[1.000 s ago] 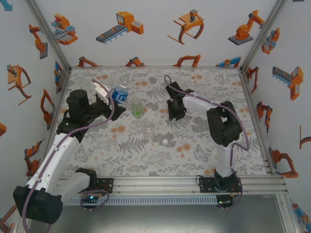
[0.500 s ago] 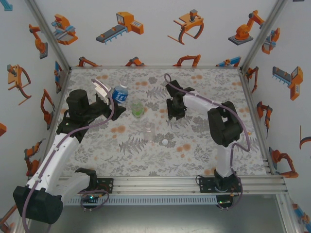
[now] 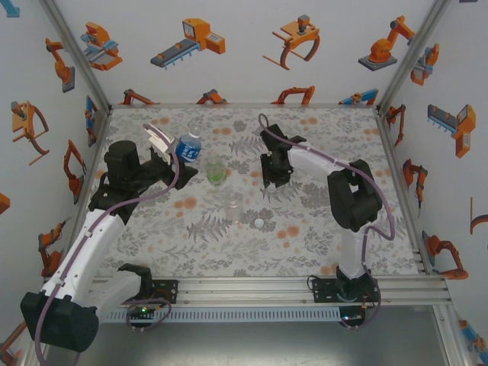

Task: Screw on the bottle caps

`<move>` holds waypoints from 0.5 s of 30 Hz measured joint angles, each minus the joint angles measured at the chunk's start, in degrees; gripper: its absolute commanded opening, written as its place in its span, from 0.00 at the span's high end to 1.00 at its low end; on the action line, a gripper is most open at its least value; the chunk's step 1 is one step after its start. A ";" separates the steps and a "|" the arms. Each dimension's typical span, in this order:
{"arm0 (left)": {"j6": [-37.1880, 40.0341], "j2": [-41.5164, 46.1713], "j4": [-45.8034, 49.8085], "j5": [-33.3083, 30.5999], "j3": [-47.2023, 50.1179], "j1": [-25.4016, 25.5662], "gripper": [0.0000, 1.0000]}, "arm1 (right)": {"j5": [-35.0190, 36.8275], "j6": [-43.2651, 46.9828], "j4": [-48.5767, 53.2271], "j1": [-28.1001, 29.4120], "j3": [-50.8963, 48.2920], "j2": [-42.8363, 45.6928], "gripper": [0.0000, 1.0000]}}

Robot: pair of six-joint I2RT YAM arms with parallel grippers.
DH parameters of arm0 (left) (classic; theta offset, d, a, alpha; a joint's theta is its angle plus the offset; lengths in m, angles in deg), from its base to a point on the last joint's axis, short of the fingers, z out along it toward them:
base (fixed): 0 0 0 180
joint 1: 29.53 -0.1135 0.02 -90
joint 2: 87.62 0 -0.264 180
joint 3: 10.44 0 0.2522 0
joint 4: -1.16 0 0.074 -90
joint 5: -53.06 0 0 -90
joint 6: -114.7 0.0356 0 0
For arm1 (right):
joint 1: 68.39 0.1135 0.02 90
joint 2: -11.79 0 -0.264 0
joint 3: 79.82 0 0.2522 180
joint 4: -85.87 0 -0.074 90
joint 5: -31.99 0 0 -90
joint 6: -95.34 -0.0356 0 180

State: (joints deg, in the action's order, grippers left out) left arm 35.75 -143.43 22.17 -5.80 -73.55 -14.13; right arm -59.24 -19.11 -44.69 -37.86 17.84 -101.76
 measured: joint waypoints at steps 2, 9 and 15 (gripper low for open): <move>0.00 0.00 0.00 -0.02 0.00 0.00 0.97 | 0.00 0.00 0.02 0.00 0.00 0.00 0.58; 0.00 0.00 0.00 0.00 0.00 0.00 0.97 | 0.00 0.00 0.02 0.00 0.00 0.00 0.58; 0.00 0.00 0.00 0.00 0.00 0.00 0.96 | 0.00 0.00 -0.02 0.00 0.00 -0.24 0.58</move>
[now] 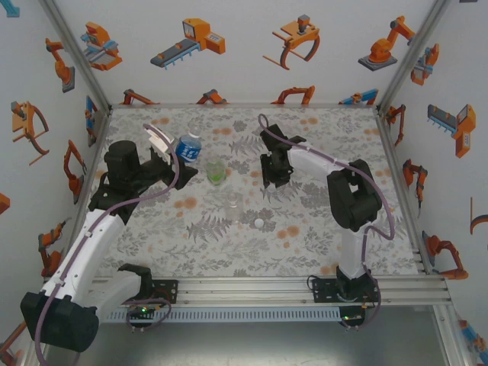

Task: Screw on the bottle caps

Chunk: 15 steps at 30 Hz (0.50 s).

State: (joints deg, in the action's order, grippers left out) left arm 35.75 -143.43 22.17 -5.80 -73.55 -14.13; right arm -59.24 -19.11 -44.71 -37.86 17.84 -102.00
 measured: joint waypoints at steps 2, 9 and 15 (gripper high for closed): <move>0.00 0.00 0.02 0.00 0.00 0.00 0.96 | 0.00 0.00 -0.07 0.00 0.00 -0.24 0.58; 0.00 0.00 0.02 0.00 0.00 0.00 0.96 | -0.04 0.00 -0.11 0.00 0.00 -1.07 0.58; 0.00 0.00 0.02 0.00 0.00 0.00 0.96 | -0.24 -0.15 -0.59 0.00 -0.17 -1.62 0.59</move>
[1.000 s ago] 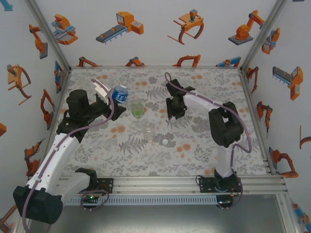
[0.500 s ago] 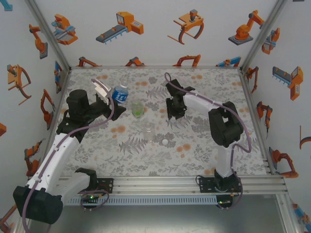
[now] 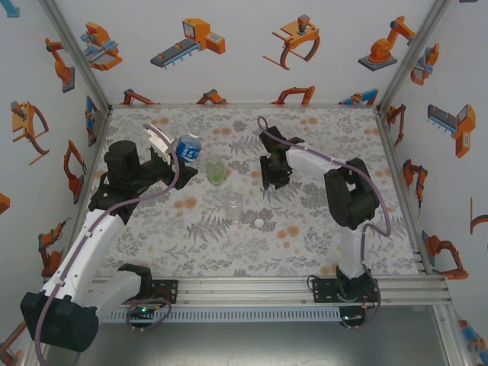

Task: Screw on the bottle caps

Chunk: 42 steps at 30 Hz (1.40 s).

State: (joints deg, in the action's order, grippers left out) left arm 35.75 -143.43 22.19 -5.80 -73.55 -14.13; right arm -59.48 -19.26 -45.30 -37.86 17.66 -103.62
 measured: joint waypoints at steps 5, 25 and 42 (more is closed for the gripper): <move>0.02 0.00 0.00 0.00 0.00 0.00 0.96 | -0.17 -0.07 -0.68 0.00 -0.63 -0.55 0.60; 0.02 -0.68 0.02 0.00 0.00 0.00 0.96 | -13.35 -6.38 -12.98 -1.79 -8.50 2.03 0.81; 0.02 -1.64 0.04 0.17 0.00 0.33 0.96 | -25.49 -15.04 -29.88 -7.37 -21.92 6.36 0.66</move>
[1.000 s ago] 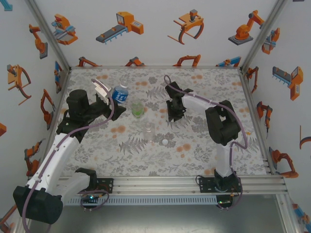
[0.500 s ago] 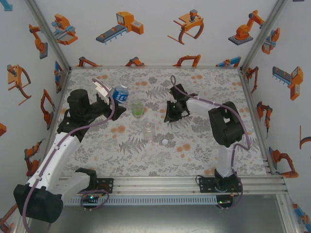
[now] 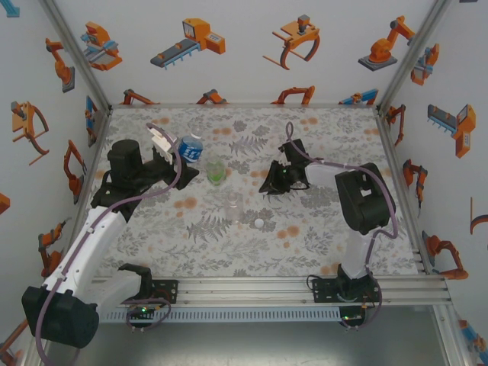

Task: Screw on the bottle caps

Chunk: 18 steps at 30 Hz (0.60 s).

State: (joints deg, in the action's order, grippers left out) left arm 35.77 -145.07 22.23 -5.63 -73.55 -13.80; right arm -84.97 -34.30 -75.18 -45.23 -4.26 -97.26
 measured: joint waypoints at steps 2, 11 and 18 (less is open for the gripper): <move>0.00 -0.02 0.00 0.00 0.00 0.00 0.96 | -0.24 -0.11 -0.17 -0.09 -0.04 0.22 0.64; 0.00 -0.07 0.00 0.00 0.00 0.09 0.96 | 5.46 2.10 5.81 -0.09 0.48 2.54 0.59; 0.00 -0.07 0.00 0.00 0.00 0.11 0.96 | 8.72 3.85 8.96 -0.11 0.85 3.30 0.64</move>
State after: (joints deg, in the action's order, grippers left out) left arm 35.77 -145.13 22.23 -5.63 -73.55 -13.69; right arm -76.25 -30.45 -66.22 -45.34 -3.41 -93.96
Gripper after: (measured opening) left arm 0.577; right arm 0.364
